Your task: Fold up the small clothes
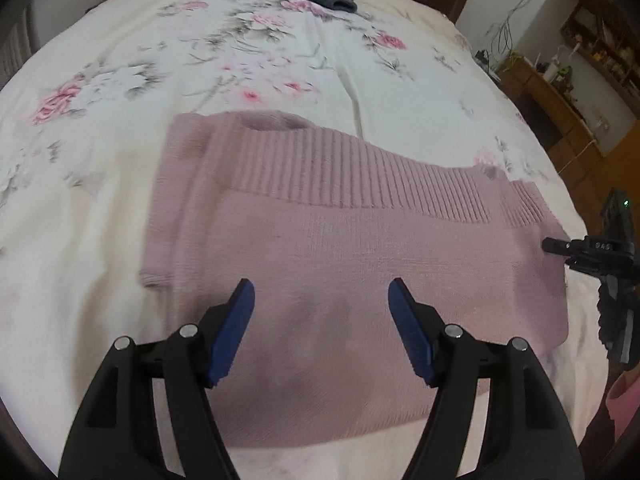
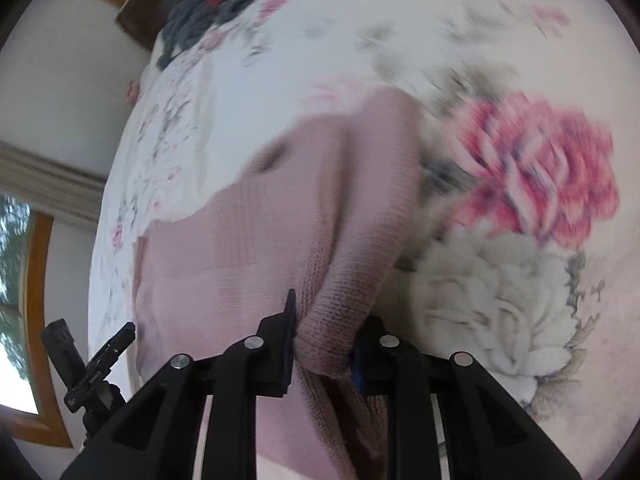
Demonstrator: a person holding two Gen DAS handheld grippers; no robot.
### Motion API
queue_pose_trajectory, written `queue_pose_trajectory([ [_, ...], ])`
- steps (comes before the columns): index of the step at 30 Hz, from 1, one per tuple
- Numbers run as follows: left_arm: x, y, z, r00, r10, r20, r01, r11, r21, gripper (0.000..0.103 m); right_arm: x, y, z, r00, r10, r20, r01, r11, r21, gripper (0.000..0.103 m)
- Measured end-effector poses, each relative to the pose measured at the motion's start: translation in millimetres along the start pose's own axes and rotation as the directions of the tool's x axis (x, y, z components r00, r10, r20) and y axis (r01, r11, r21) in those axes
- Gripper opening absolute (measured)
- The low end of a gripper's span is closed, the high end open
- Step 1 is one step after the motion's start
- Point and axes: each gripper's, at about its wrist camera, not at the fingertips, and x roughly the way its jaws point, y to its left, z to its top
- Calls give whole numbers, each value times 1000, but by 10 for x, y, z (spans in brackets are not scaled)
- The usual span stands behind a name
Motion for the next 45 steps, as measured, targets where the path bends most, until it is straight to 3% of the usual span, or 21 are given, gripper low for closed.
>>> queue_pose_trajectory([
  [9,-312,240,-70,999,-18,45,20,998,-53,69,75,1324,76,999,-9,-43,0,975,-222,21],
  [14,-388,354,-100,998,-31,57,36,996,-80,69,418,1877,10,994,-37,-99,6,955,-296,20],
  [18,-416,398,-107,998,-35,60,40,996,-84,69,732,2050,-78,987,-79,-138,32,949,-313,20],
  [23,-459,440,-87,996,-50,71,57,993,-104,69,1037,2016,-156,977,-101,-189,41,954,-299,21],
  [27,-484,448,-50,995,-66,81,76,989,-125,69,1179,1969,-180,968,-73,-242,6,964,-265,27],
  [29,-497,437,-36,993,-78,84,89,987,-137,69,1173,1952,-170,962,4,-272,-67,973,-223,46],
  [34,-466,364,57,984,-153,87,167,968,-185,70,962,1947,-121,951,114,-286,-168,971,-172,45],
  [38,-321,180,161,962,-264,67,273,937,-220,72,505,1856,-16,976,115,-186,-152,968,-200,45],
  [45,278,-158,234,902,-431,-10,402,850,-340,72,64,1058,-85,993,56,-107,-69,989,-127,45],
])
